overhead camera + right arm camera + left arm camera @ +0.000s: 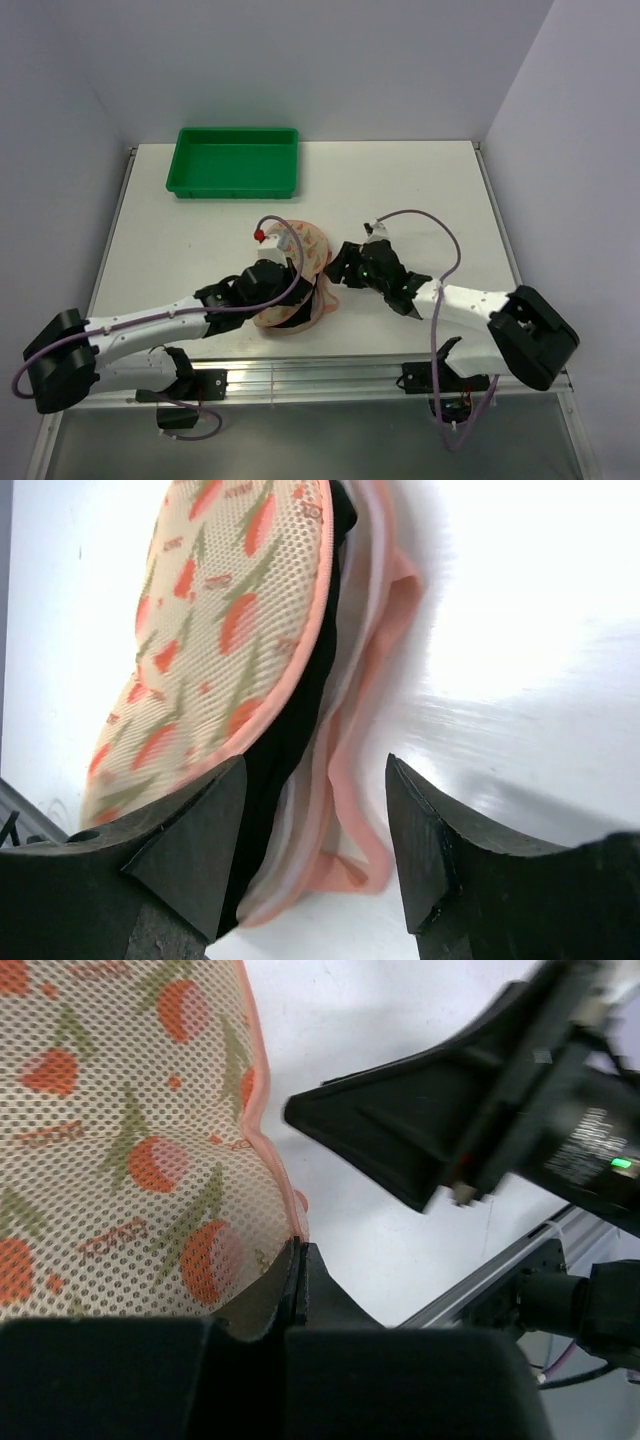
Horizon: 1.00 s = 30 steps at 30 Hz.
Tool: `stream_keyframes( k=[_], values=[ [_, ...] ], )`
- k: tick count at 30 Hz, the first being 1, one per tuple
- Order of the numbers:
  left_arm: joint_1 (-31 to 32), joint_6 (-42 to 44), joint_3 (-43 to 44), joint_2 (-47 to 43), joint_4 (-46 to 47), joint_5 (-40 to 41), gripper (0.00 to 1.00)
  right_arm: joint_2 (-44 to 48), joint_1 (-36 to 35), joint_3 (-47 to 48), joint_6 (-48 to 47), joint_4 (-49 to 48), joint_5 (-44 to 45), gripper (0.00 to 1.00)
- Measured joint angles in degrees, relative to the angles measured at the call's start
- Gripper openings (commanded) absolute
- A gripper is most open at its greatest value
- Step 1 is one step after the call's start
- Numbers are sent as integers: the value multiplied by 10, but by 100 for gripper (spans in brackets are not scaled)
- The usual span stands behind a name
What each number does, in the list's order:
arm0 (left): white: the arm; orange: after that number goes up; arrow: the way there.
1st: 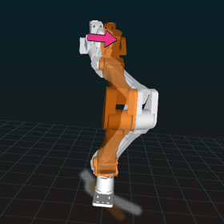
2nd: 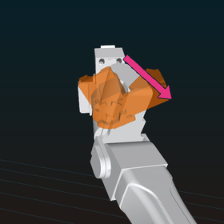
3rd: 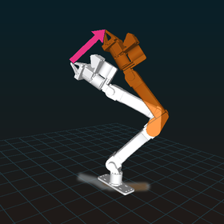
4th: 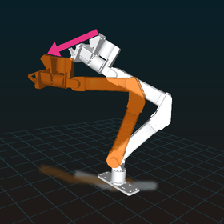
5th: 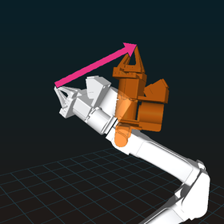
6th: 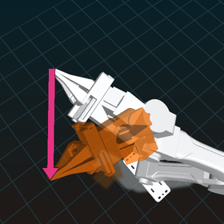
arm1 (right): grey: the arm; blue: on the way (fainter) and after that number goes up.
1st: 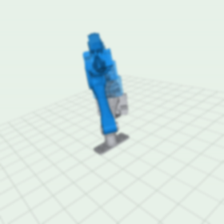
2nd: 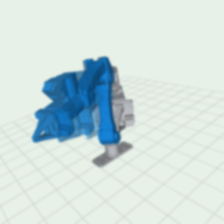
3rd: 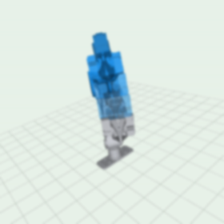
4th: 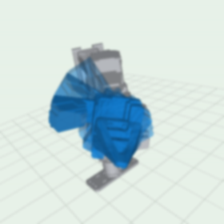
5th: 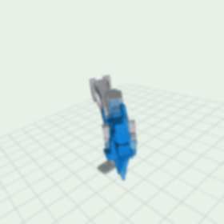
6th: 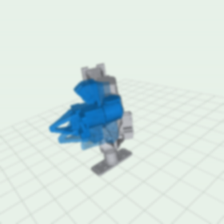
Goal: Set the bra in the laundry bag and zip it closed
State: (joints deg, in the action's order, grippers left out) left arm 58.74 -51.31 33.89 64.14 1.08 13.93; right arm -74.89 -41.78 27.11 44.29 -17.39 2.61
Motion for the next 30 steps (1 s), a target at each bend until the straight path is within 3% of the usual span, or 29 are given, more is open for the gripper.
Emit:
stream_keyframes(
  k=[5, 8, 9, 11, 12, 15, 20, 25, 30],
  values=[
    [7, -1, 21, 81, 55, 0, 0, 101, 3, -31, -12, 49, 32, 70],
    [9, -3, 38, 137, 91, -7, 22, 167, 3, -58, -14, 82, 42, 80],
    [10, -4, 44, 151, 96, -10, 38, 181, 3, -63, -14, 88, 42, 81],
    [12, -3, 51, 167, 103, -11, 58, 212, 3, -77, -9, 98, 42, 84],
    [13, -1, 52, 168, 101, -8, 74, 225, 3, -85, -5, 99, 40, 87],
    [12, 14, 59, 148, 80, 9, 87, 249, 2, -105, 16, 94, 38, 89],
    [-39, 52, 76, 59, 56, 18, 86, 238, -45, -124, 50, 70, 22, 95],
    [-181, 62, 78, 12, 50, 1, 83, 184, -120, -120, 73, 31, 22, 96],
    [-300, 61, 15, 6, 50, -30, 83, 149, -135, -119, 93, 23, 24, 100]
  ],
)
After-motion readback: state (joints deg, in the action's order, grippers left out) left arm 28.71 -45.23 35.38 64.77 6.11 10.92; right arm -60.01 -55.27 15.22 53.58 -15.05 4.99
